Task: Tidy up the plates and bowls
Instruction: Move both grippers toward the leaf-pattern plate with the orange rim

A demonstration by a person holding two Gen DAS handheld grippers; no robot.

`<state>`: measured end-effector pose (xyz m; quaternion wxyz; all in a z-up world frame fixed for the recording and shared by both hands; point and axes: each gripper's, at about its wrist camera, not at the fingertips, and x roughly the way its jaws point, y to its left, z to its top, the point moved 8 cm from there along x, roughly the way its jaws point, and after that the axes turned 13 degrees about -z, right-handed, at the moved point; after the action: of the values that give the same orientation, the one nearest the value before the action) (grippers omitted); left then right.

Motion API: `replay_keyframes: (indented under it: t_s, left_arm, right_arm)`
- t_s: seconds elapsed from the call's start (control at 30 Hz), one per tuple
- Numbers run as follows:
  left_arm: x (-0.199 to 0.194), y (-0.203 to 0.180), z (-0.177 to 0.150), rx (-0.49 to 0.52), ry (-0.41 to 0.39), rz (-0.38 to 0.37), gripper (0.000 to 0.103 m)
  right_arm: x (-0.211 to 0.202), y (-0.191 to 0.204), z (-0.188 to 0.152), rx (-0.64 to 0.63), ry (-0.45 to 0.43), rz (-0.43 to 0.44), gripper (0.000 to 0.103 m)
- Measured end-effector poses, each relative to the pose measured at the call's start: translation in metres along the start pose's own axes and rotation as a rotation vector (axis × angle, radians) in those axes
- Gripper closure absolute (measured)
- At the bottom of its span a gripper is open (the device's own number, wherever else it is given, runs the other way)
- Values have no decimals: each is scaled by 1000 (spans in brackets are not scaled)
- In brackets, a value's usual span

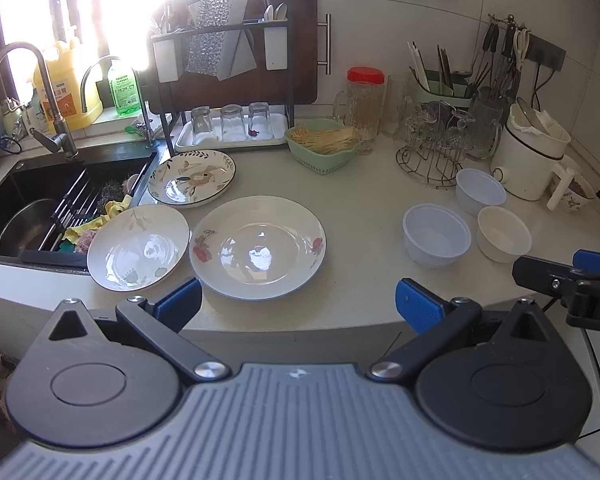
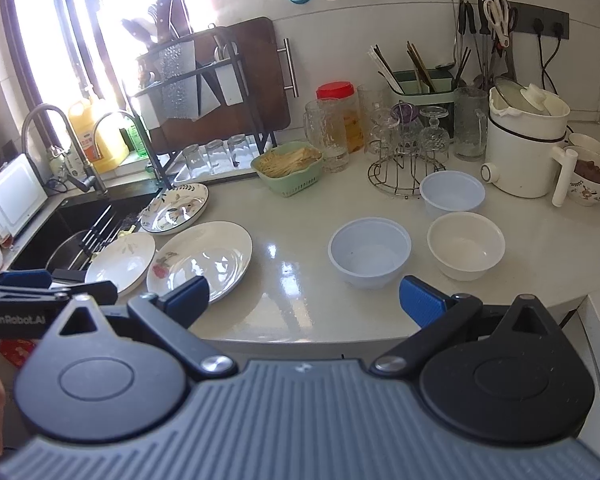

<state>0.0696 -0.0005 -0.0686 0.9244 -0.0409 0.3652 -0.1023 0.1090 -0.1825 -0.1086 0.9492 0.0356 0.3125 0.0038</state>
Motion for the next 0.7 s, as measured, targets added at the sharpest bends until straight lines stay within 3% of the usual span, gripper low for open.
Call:
replay_keyframes:
  t_s: [0.17, 0.43, 0.53, 0.7]
  left_arm:
    - [3, 4, 5, -39, -5, -8, 0]
    - [8, 11, 26, 27, -18, -18, 0]
    - [12, 25, 38, 54, -33, -13, 0]
    - [15, 59, 59, 27, -49, -18, 0]
  right_arm:
    - [-1, 0, 4, -9, -10, -13, 0]
    - [3, 4, 8, 16, -21, -44, 0]
    - [7, 8, 11, 21, -39, -98, 0]
    - [16, 21, 16, 46, -34, -101, 0]
